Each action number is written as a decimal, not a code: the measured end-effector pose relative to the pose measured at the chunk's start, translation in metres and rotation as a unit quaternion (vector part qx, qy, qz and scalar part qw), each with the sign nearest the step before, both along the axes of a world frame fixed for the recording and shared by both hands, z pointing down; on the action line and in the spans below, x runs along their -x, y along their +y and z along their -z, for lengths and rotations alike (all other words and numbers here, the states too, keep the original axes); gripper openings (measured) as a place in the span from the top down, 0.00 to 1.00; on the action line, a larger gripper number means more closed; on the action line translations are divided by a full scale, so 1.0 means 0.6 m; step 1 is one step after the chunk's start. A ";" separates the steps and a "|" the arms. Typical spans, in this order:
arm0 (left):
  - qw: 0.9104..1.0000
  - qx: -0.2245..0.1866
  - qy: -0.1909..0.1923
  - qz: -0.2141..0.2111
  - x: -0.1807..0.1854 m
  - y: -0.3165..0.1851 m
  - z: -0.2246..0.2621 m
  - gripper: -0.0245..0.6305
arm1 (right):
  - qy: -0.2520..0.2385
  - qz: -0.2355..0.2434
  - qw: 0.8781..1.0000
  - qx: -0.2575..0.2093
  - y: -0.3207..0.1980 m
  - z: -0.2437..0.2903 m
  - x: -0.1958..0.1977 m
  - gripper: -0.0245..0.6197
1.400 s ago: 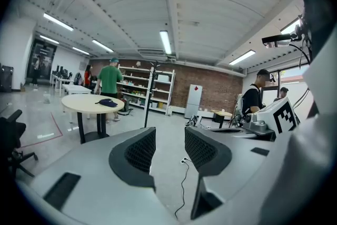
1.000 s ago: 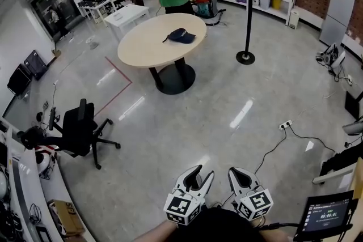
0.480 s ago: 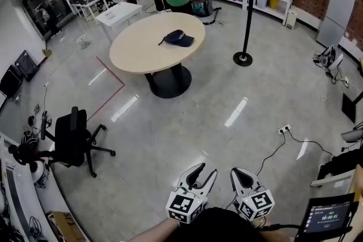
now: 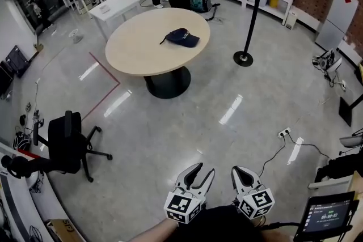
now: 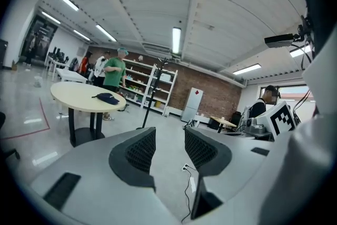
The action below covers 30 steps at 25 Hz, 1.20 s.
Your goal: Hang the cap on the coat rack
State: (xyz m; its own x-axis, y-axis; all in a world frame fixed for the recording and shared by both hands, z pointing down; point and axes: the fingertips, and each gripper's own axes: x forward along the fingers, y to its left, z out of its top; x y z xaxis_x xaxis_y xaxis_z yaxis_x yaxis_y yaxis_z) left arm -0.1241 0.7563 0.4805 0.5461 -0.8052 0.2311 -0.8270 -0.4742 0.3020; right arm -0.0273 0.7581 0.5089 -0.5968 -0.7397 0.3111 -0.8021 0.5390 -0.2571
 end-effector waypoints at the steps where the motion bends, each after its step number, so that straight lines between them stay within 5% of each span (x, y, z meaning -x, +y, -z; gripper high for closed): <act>1: 1.000 0.002 0.002 0.002 0.015 -0.007 -0.004 0.69 | 0.001 0.000 1.000 0.001 -0.007 -0.002 0.014 0.95; 16: 0.999 0.002 0.024 0.048 0.117 -0.056 -0.008 0.69 | 0.020 0.048 0.999 0.001 -0.064 0.004 0.120 0.95; 30: 0.998 0.015 -0.010 0.064 0.083 -0.196 -0.020 0.69 | -0.008 0.072 0.997 -0.001 -0.219 -0.011 0.091 0.95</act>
